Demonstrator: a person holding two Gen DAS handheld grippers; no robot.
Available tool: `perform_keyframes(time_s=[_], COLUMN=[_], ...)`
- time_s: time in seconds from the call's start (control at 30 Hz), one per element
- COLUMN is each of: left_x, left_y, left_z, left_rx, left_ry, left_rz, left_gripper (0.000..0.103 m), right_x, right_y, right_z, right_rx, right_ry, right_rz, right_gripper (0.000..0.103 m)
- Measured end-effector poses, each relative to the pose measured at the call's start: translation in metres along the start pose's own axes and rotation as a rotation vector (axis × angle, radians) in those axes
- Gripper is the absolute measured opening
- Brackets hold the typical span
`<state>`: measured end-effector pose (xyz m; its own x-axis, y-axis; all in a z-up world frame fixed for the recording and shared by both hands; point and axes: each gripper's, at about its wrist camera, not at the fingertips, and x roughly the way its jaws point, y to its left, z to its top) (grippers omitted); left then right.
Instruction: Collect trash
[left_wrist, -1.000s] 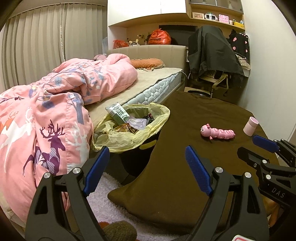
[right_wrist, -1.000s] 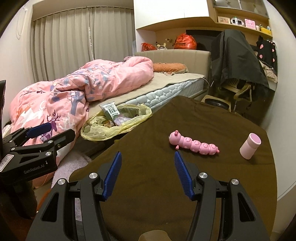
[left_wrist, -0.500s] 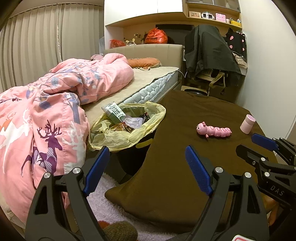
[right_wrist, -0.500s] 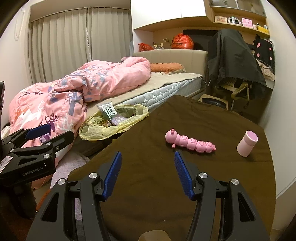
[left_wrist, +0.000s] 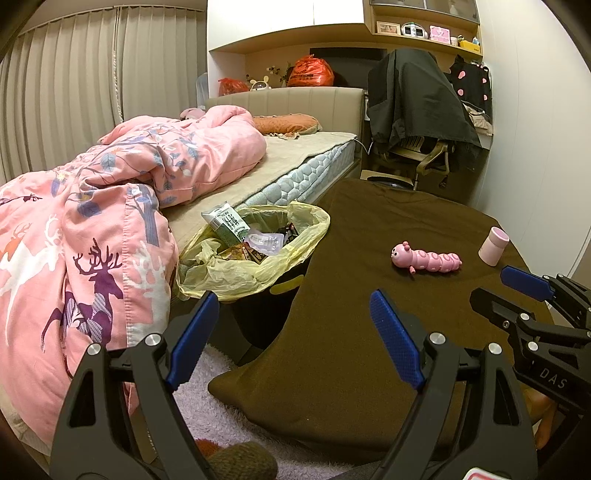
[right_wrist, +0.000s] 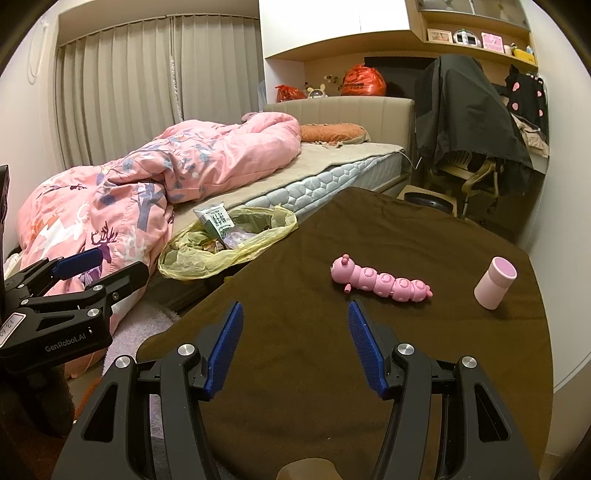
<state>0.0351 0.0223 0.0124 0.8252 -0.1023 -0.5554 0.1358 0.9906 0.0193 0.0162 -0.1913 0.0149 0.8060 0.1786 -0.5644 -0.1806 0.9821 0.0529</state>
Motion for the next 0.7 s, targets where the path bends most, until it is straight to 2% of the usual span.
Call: perform_keyframes(time_s=[0.7], left_x=[0.0002], left_y=[-0.0015], left_z=[-0.0005], left_rx=[0.004], left_ry=[0.003], left_rz=[-0.006], left_gripper=[0.080], right_x=[0.0002], right_y=[-0.0019], right_z=[0.0003], right_rx=[0.006], right_ry=[0.001], right_rz=[0.001], right_gripper=[0.055])
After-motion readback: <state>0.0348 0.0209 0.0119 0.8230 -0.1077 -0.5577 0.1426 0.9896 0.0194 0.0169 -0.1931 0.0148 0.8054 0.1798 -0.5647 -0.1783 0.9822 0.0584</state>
